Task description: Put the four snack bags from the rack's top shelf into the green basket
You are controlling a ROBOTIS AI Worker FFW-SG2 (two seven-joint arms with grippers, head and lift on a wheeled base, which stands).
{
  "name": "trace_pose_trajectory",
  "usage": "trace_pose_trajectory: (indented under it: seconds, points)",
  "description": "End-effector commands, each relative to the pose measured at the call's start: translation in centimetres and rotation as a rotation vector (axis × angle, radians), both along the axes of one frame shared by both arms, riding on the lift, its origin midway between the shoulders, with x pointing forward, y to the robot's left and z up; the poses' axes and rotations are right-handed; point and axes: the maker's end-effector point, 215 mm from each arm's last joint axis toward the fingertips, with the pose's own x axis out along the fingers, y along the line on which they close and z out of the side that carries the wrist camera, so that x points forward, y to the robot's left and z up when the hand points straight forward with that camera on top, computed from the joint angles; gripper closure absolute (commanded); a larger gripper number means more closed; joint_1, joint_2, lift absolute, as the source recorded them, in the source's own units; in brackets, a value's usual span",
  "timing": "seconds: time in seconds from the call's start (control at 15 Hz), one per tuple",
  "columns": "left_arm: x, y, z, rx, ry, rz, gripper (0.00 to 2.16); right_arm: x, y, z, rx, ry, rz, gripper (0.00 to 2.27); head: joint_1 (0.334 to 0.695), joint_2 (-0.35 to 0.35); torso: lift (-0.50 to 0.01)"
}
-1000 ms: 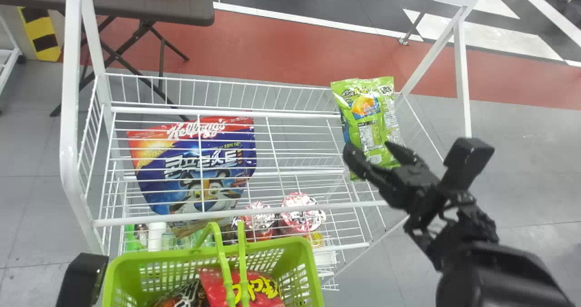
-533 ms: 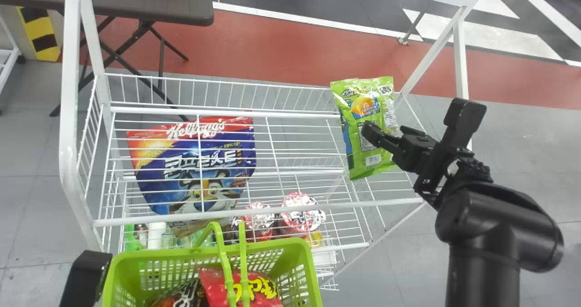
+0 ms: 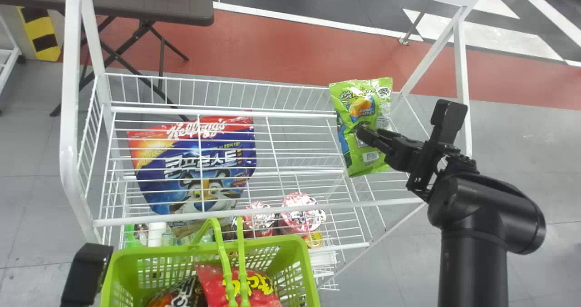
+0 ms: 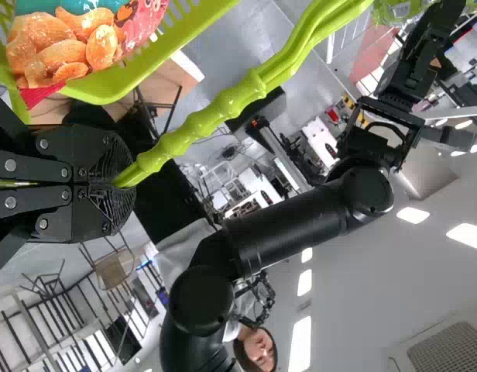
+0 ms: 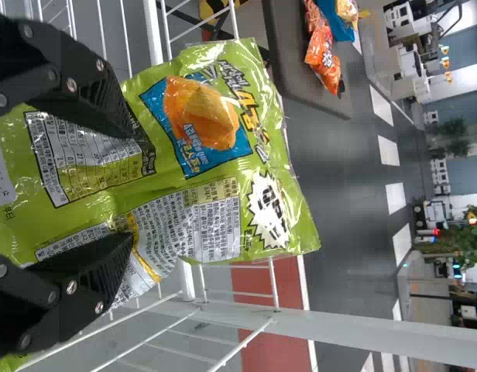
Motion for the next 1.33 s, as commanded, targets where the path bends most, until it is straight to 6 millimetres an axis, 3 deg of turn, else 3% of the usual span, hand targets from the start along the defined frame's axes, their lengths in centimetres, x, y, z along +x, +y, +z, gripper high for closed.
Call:
trace_pose_trajectory:
  seconds: [0.0,0.67,1.0,1.13,1.27]
  points:
    - [0.3,-0.1,-0.1,0.000,0.001,0.001,1.66,-0.3,-0.4,1.2,-0.022,-0.047,-0.001,2.24,0.695,-0.350,0.000]
    - [0.3,-0.4,-0.2,0.013,0.020,-0.011,1.66,-0.9,-1.3,2.6,0.010,-0.107,-0.019,2.24,0.695,-0.350,0.000]
    - [0.2,-0.5,-0.1,0.012,0.017,-0.015,1.66,-4.1,1.1,6.6,0.061,-0.166,0.014,2.24,0.695,-0.350,0.000]
    - [0.1,-0.5,-0.2,0.015,0.020,-0.017,1.66,-6.5,2.9,7.8,0.128,-0.149,0.035,2.24,0.695,-0.350,0.000]
    - [0.4,-0.3,-0.2,0.018,0.016,-0.009,1.66,-10.0,5.8,7.5,0.191,-0.081,0.068,2.24,0.695,-0.350,0.000]
